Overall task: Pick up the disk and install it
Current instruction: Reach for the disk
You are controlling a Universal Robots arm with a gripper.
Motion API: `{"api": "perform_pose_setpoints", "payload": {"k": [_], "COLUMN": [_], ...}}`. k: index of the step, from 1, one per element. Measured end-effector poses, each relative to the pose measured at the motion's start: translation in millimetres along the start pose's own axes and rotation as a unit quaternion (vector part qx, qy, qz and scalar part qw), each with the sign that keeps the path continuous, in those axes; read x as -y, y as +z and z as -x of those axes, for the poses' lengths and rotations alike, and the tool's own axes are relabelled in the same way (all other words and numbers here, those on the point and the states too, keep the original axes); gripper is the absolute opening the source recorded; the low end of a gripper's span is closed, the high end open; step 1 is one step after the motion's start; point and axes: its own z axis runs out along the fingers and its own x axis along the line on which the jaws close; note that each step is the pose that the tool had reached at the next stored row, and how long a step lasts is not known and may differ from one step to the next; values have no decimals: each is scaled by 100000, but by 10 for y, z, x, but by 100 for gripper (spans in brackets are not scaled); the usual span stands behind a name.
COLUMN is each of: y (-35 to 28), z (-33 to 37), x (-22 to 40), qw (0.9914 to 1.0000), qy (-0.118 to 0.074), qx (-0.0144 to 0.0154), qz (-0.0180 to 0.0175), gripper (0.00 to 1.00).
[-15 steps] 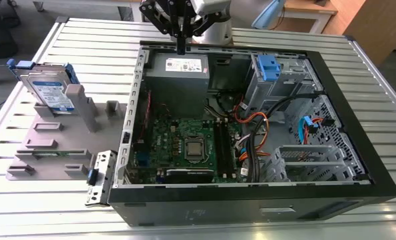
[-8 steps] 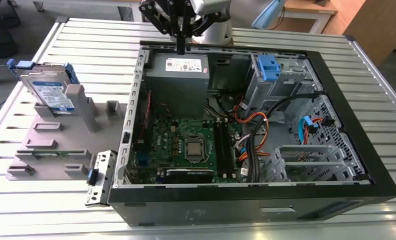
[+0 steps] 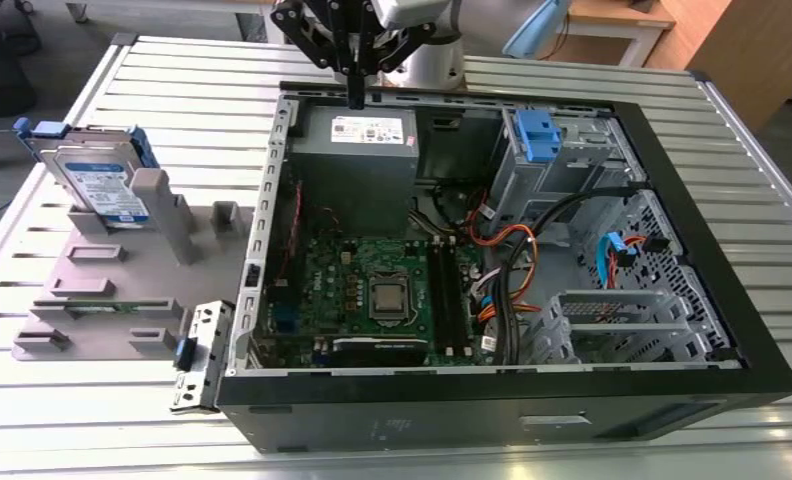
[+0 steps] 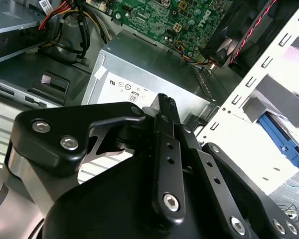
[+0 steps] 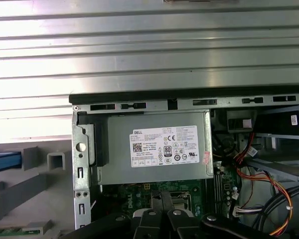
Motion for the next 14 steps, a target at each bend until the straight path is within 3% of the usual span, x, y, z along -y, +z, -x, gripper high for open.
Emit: {"api": "perform_pose_setpoints", "payload": {"k": [9, 14], "y": [1, 0], "z": [-4, -44], "x": [0, 3], "qw": [100000, 100000], "qy": [6, 7], "qx": [1, 4], "qz": [2, 2], "gripper": [11, 11]}}
